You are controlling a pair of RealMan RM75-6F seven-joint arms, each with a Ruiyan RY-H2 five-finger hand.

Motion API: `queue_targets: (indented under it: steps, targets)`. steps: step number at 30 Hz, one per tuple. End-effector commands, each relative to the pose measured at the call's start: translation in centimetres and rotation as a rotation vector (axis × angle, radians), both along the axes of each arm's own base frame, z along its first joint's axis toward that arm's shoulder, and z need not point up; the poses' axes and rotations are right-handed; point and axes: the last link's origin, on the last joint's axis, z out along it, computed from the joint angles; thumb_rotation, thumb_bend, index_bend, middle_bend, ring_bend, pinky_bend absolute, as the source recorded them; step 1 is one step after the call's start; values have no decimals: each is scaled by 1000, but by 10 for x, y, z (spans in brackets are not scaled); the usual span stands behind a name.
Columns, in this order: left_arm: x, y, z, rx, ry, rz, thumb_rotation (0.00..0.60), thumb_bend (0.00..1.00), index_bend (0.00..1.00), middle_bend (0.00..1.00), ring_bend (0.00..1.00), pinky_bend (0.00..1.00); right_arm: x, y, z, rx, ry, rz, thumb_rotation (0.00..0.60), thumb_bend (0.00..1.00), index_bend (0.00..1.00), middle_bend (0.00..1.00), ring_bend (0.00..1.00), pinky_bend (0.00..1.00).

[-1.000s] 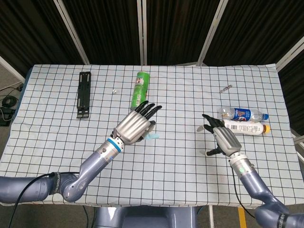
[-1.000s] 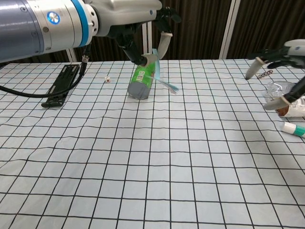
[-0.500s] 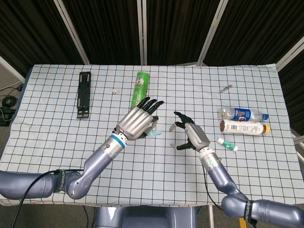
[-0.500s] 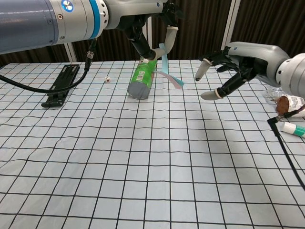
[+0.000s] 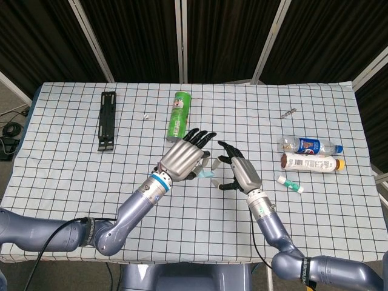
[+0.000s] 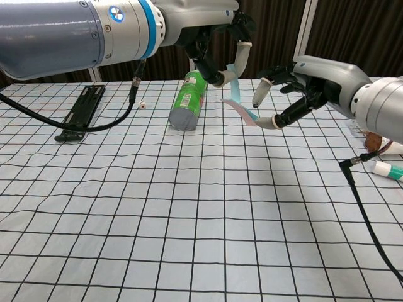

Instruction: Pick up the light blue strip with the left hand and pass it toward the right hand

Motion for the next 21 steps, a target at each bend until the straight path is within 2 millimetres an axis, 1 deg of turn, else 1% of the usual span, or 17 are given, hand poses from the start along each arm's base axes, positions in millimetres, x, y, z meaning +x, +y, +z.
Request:
queue_targets:
  steps: [1, 9, 17, 21]
  targets:
    - [0, 1, -2, -1, -5, 9, 600, 575, 851, 0, 0, 0, 0, 0, 0, 5, -4, -2, 600, 188, 534, 46, 0, 0]
    - [4, 1, -3, -36, -61, 68, 600, 576, 851, 0, 0, 0, 1, 2, -1, 14, -8, -2, 600, 198, 539, 46, 0, 0]
    - [9, -1, -5, -48, -78, 90, 600, 577, 851, 0, 0, 0, 1, 2, -1, 12, -8, -7, 600, 198, 539, 46, 0, 0]
    - [10, -2, -6, -49, -85, 94, 600, 577, 851, 0, 0, 0, 0, 2, -1, 12, -5, -11, 600, 220, 554, 48, 0, 0]
